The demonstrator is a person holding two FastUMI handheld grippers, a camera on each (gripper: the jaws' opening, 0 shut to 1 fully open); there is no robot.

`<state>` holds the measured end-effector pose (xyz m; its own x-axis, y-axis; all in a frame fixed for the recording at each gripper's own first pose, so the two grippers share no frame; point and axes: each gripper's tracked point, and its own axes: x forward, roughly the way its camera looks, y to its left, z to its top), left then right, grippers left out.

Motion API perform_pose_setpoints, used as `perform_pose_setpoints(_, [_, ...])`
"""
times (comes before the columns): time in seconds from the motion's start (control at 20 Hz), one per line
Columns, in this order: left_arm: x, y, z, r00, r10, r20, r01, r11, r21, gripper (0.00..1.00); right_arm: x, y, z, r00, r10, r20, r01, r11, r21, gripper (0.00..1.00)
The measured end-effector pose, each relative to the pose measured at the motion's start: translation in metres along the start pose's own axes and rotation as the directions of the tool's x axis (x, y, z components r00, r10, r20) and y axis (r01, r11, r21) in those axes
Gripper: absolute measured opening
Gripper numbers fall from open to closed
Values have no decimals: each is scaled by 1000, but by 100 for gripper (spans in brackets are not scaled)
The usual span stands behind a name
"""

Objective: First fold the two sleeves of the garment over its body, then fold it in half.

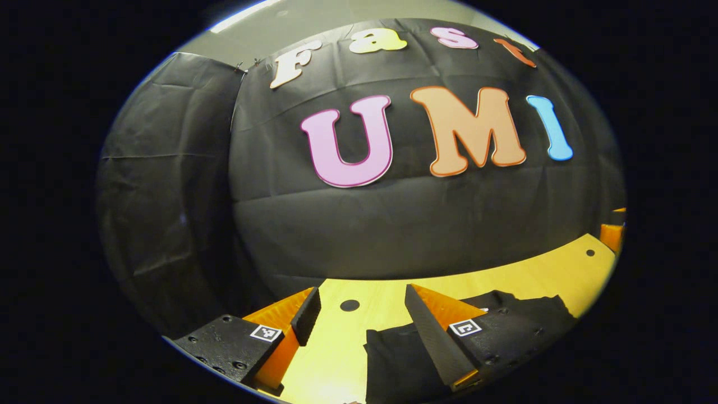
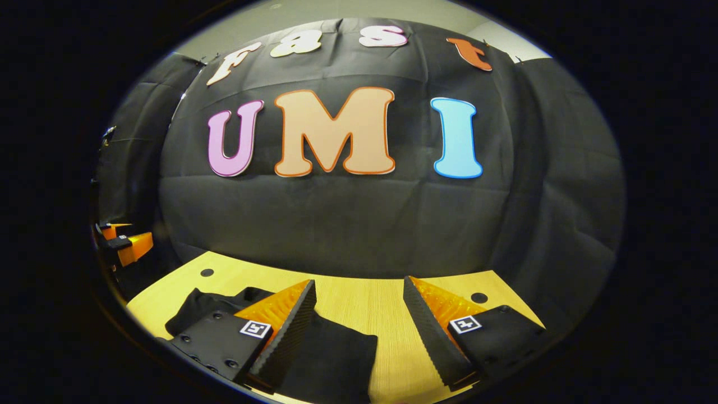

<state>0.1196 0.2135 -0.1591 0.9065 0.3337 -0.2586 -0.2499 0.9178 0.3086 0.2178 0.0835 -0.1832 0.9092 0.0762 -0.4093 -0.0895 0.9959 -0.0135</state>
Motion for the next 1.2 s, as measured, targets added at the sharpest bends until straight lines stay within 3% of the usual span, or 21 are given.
perform_pose_setpoints(0.05, [-12,1,8,1000,-3,15,3,1000,-11,100,-13,4,3,1000,2,15,-2,1000,-1,100])
perform_pose_setpoints(0.1, [-23,5,16,1000,-6,30,7,1000,-18,92,-28,8,7,1000,6,29,-6,1000,-2,100])
perform_pose_setpoints(0.15, [-36,7,24,999,-9,47,10,1000,-24,100,-45,13,12,999,15,50,-15,1000,-2,99])
perform_pose_setpoints(0.2, [-51,11,35,997,-10,78,13,999,-36,92,-63,18,18,997,24,68,-24,1000,1,99])
perform_pose_setpoints(0.4, [-122,26,69,983,-28,183,40,997,-62,92,-150,34,37,986,38,160,-41,999,17,99])
perform_pose_setpoints(0.6, [-181,32,81,969,-65,240,78,996,-47,92,-223,34,49,957,-8,290,4,1000,14,97])
perform_pose_setpoints(0.85, [-230,32,79,963,-89,255,103,994,-42,92,-274,38,29,960,-1,279,-8,999,33,97])
perform_pose_setpoints(1.2, [-257,24,91,949,-130,287,145,989,-32,92,-298,30,26,962,-13,272,0,999,46,96])
